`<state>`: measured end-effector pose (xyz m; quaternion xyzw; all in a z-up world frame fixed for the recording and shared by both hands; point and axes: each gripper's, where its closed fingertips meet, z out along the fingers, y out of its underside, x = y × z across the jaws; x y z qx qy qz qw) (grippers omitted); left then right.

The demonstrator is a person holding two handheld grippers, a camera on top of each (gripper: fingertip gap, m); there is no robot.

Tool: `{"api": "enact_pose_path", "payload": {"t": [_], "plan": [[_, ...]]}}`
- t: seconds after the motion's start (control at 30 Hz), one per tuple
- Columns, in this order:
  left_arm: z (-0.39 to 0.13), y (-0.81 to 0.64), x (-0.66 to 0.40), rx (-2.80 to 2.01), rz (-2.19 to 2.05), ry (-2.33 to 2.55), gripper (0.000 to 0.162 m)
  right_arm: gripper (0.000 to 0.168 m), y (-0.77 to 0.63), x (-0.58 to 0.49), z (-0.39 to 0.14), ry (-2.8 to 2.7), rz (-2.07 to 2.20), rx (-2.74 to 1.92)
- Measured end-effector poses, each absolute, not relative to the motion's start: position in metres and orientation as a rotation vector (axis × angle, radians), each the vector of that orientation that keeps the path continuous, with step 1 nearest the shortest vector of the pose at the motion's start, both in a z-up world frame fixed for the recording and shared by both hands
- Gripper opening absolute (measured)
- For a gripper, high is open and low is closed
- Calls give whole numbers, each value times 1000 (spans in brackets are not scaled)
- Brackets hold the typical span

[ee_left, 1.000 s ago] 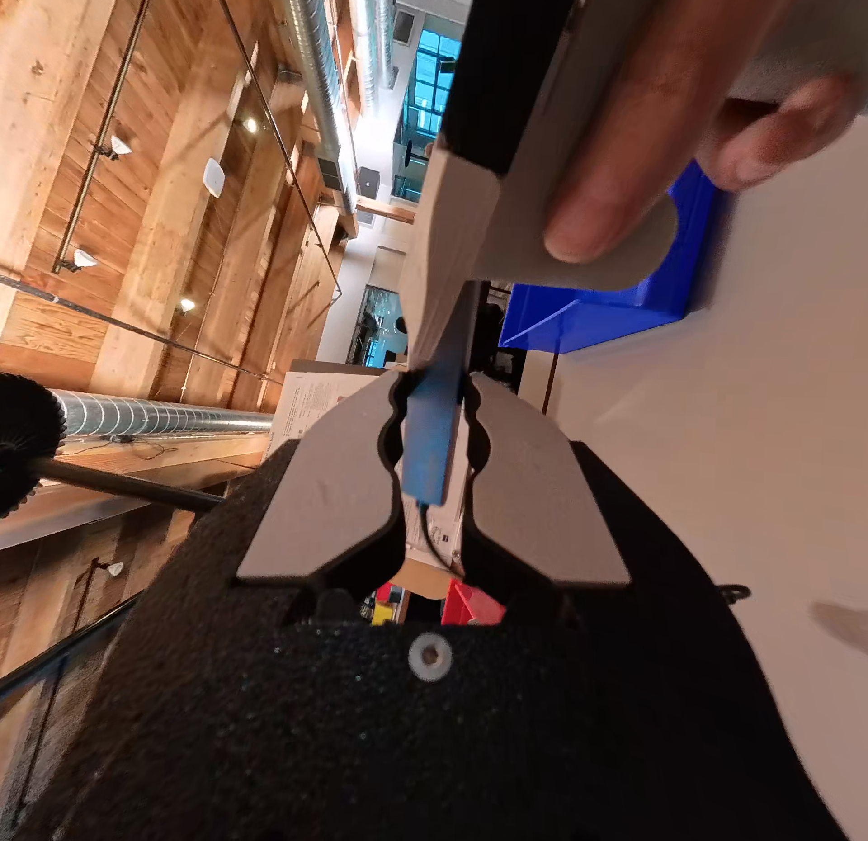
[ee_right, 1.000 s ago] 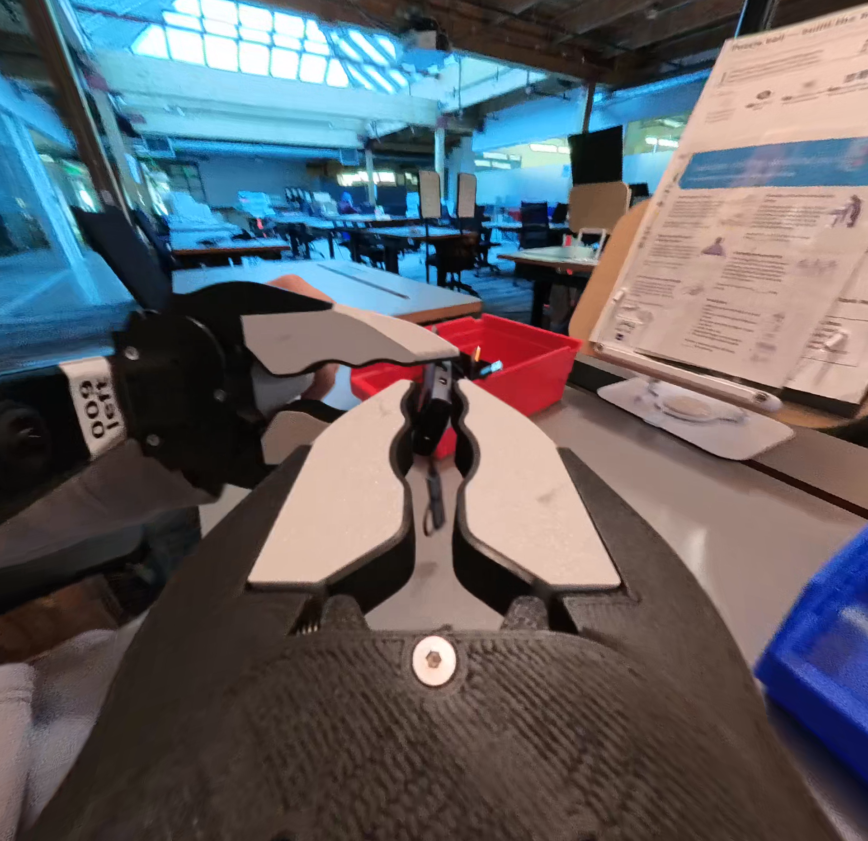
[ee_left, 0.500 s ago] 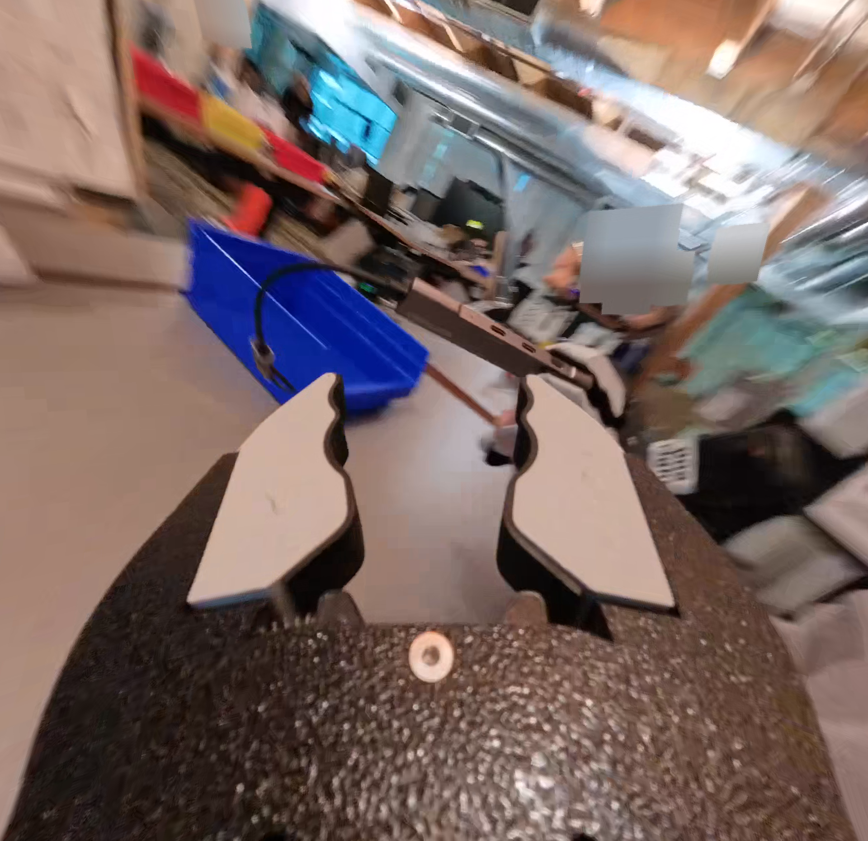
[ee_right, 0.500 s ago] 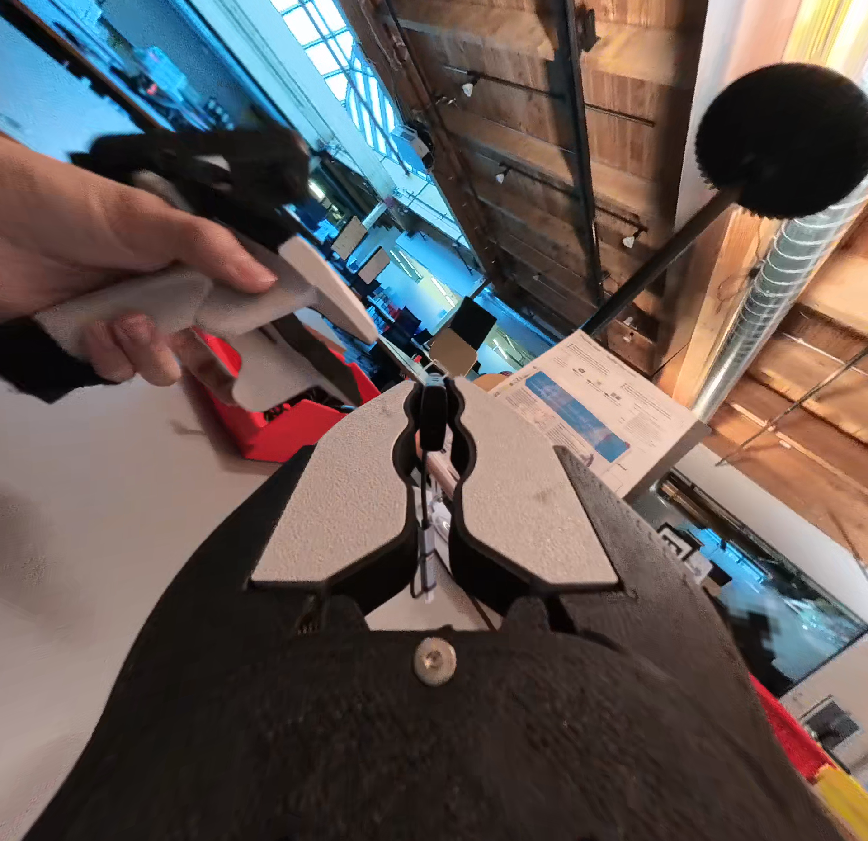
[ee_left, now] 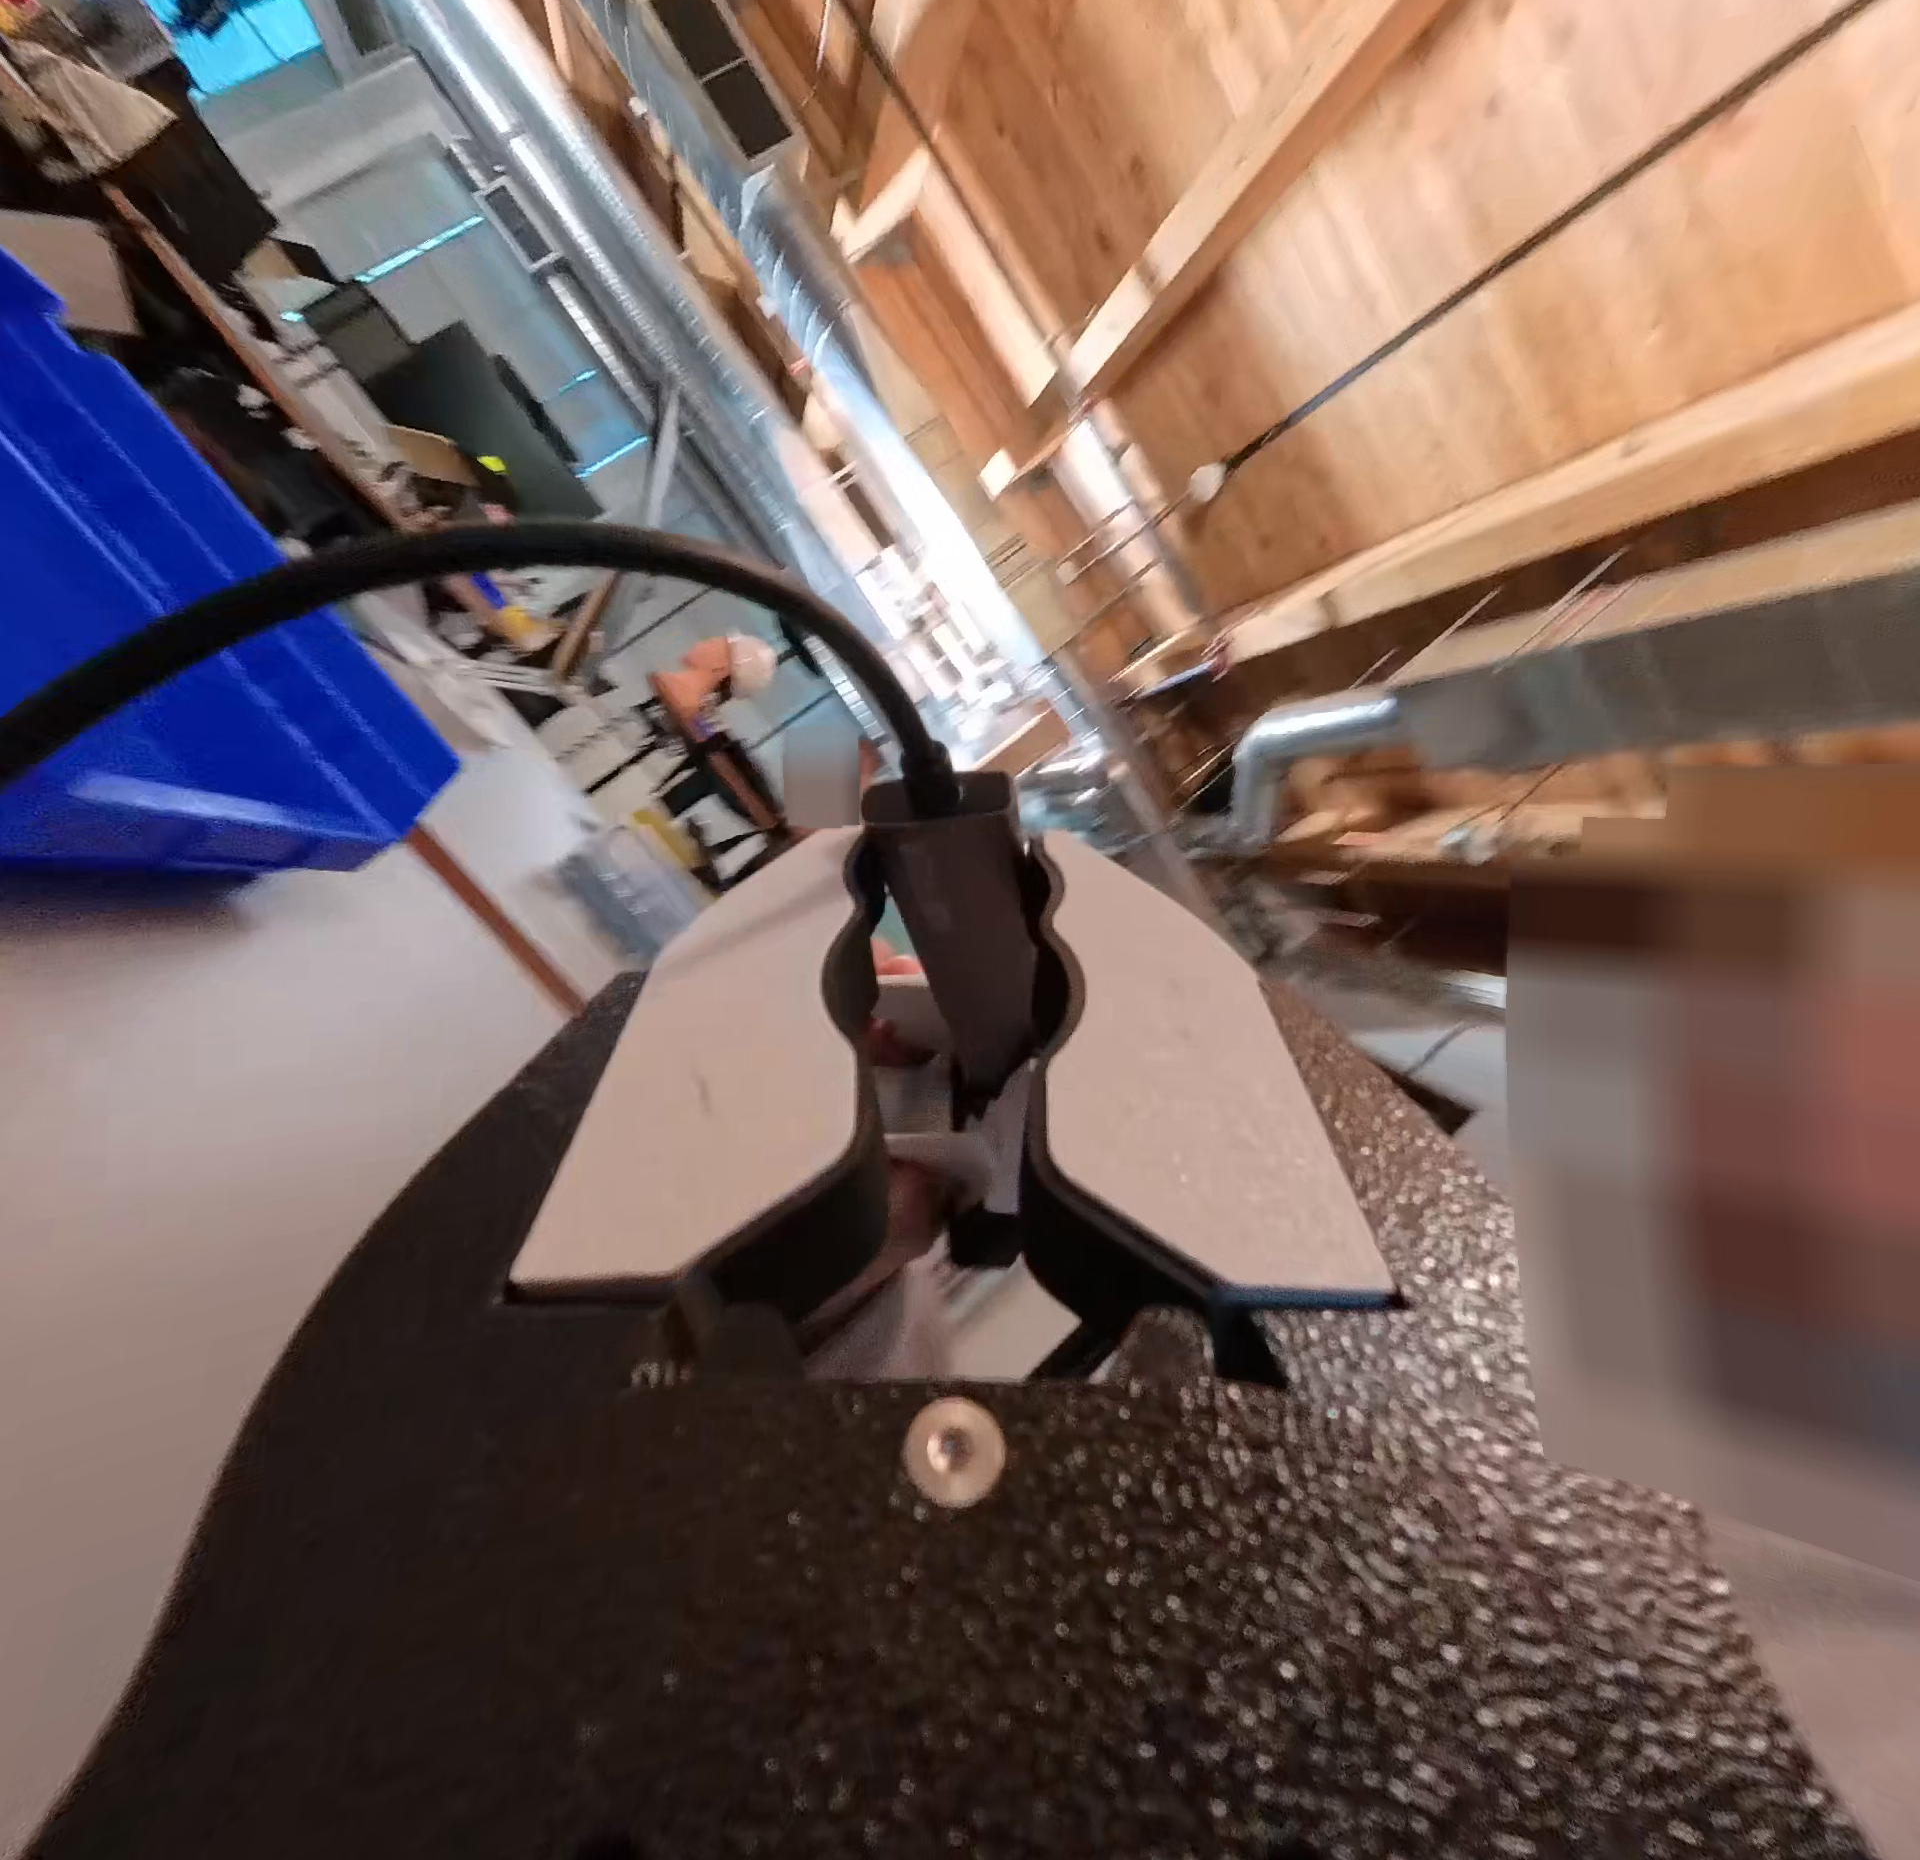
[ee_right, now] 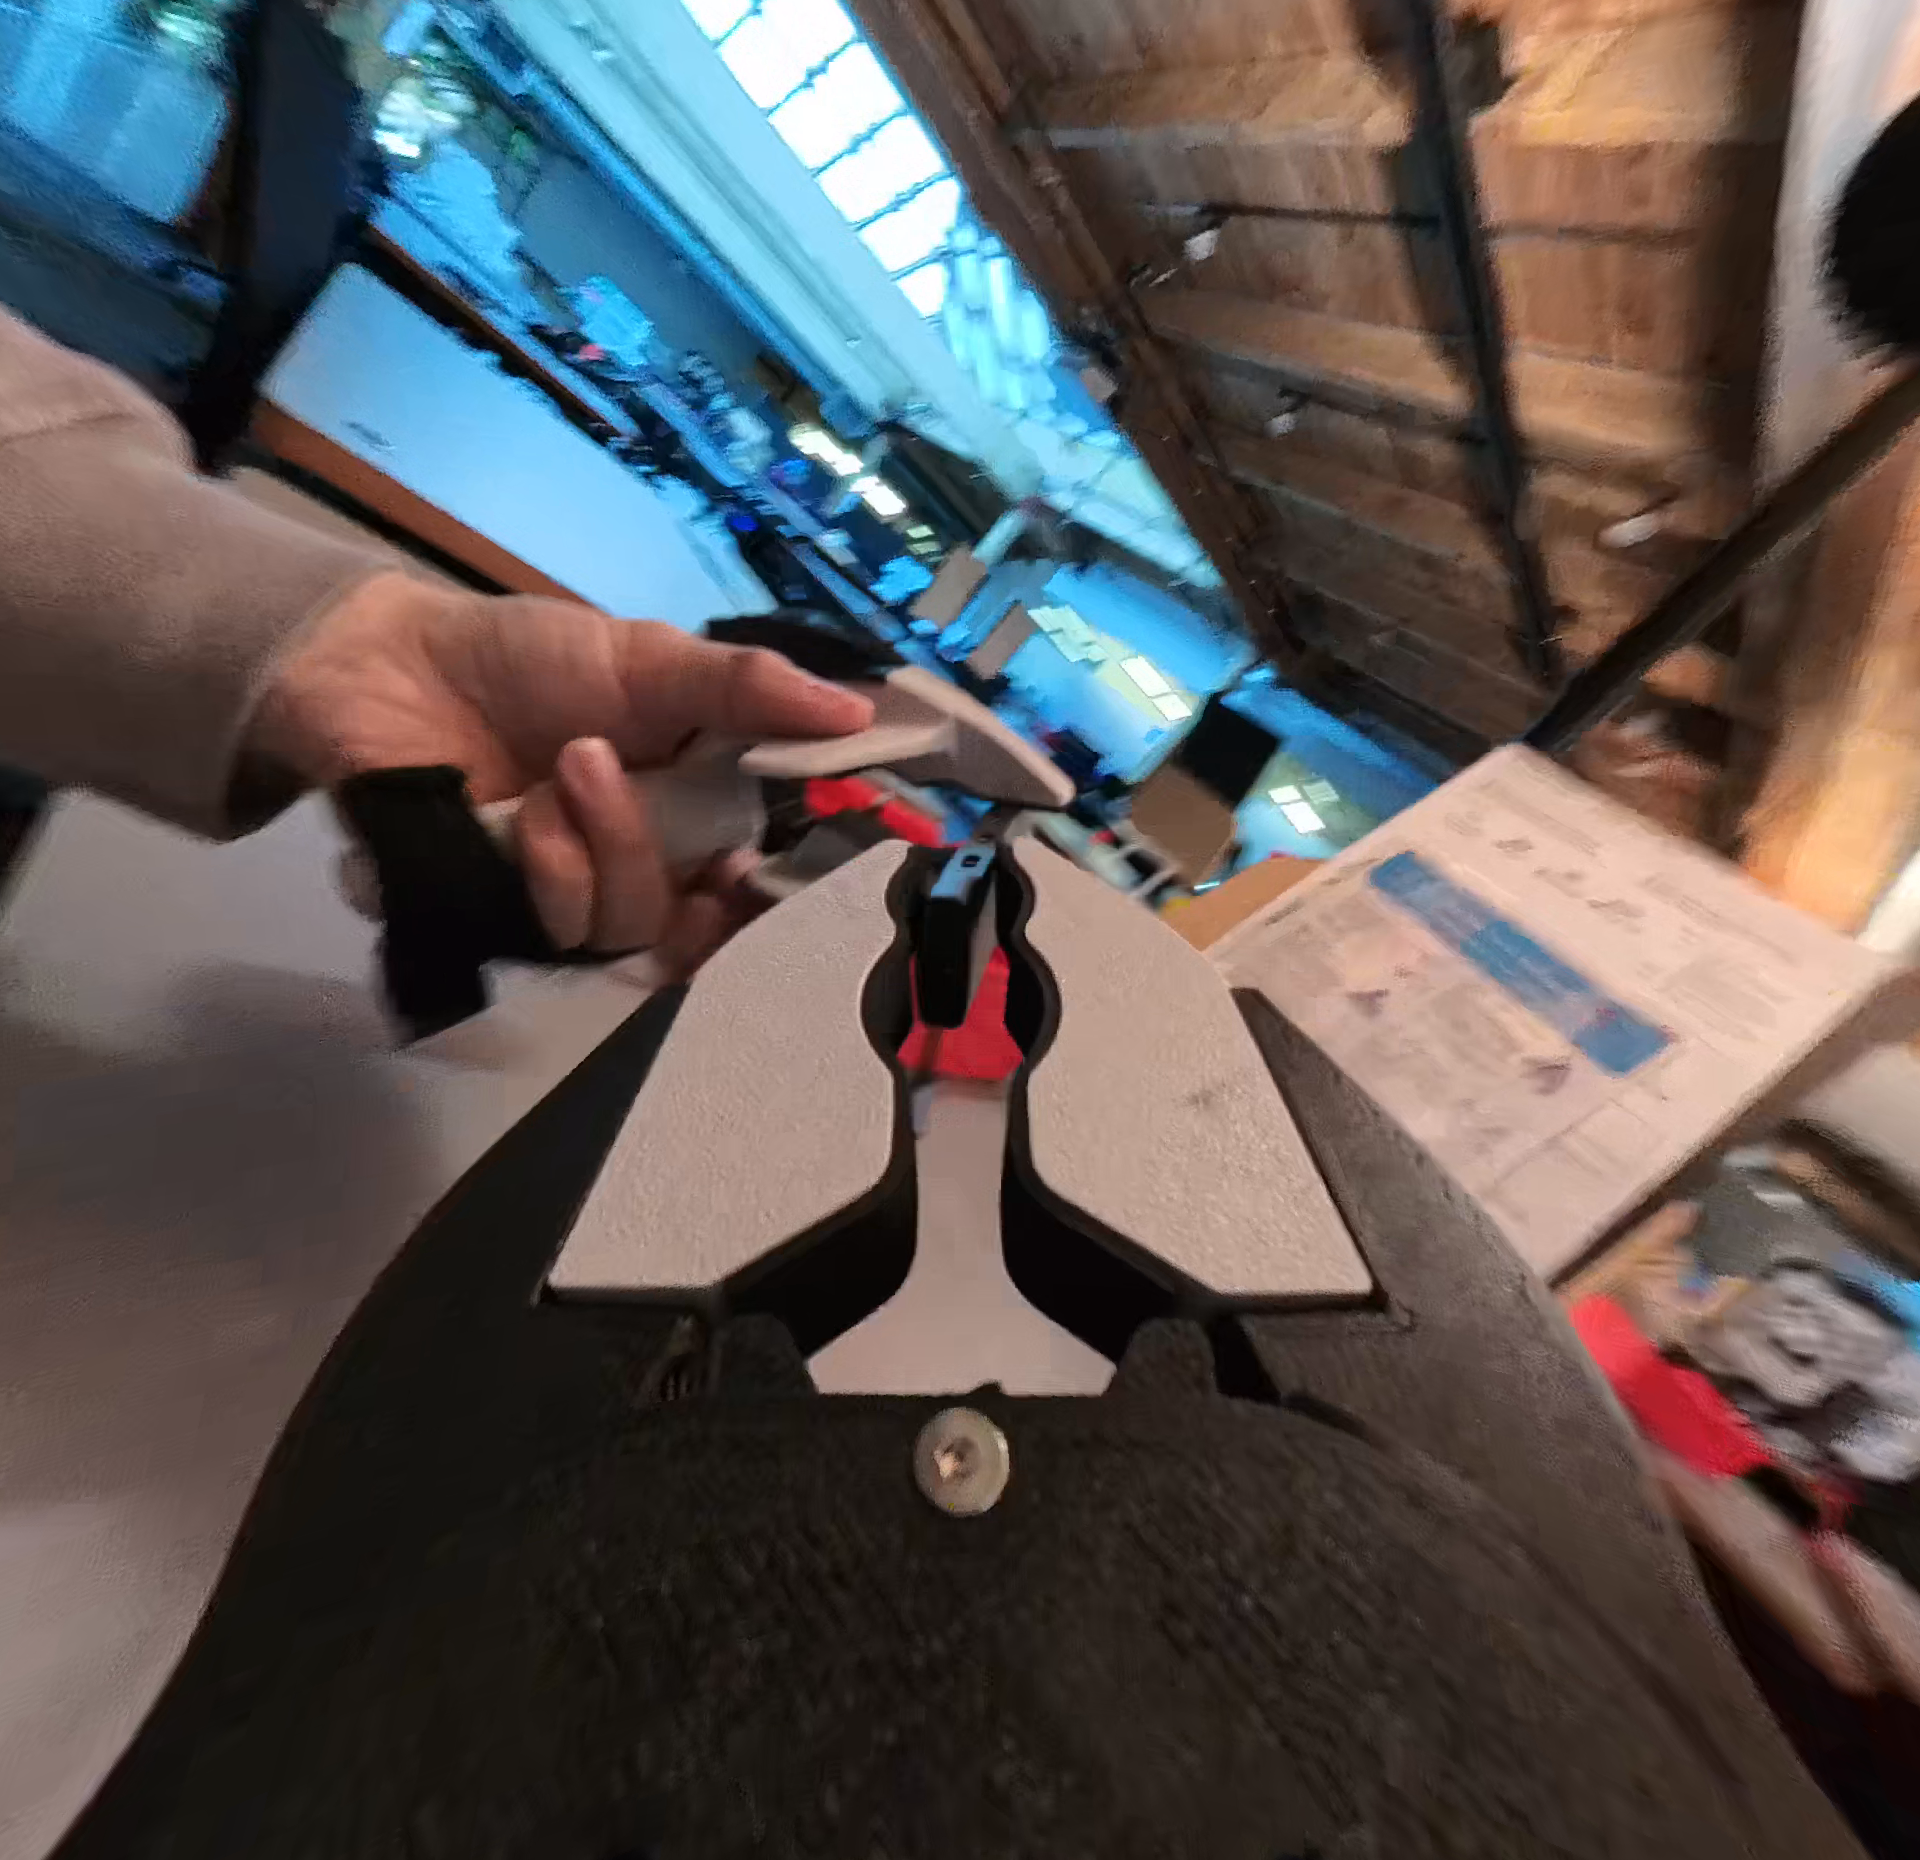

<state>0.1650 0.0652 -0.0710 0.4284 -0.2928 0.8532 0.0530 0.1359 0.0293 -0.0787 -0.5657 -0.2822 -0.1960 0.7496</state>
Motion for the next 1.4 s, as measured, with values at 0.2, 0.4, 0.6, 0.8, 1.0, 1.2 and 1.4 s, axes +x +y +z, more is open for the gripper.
{"api": "enact_pose_path", "payload": {"t": [0.2, 0.4, 0.6, 0.8, 1.0, 1.2, 1.4], "plan": [[-119, 44, 158, 1412, 2086, -2118, 25, 48, 12, 167, -71, -358, 115, -1367], [-148, 12, 144, 1098, 1630, -2634, 25, 47, 28, 143, -119, -373, 457, -1582], [-164, 8, 144, 982, 1524, -2808, 25, 23, 30, 136, -128, -418, 452, -1627], [-151, 7, 153, 980, 1684, -2855, 25, 23, 30, 141, -113, -409, 426, -1514], [-149, 4, 154, 1131, 1943, -2668, 45, 17, 17, 166, -71, -251, 414, -1271], [-158, -8, 161, 1263, 2292, -2256, 34, 16, 9, 171, -55, -169, 531, -1098], [-118, 9, 159, 1293, 2752, -1790, 23, 17, 6, 182, -54, -119, 529, -1020]]}}
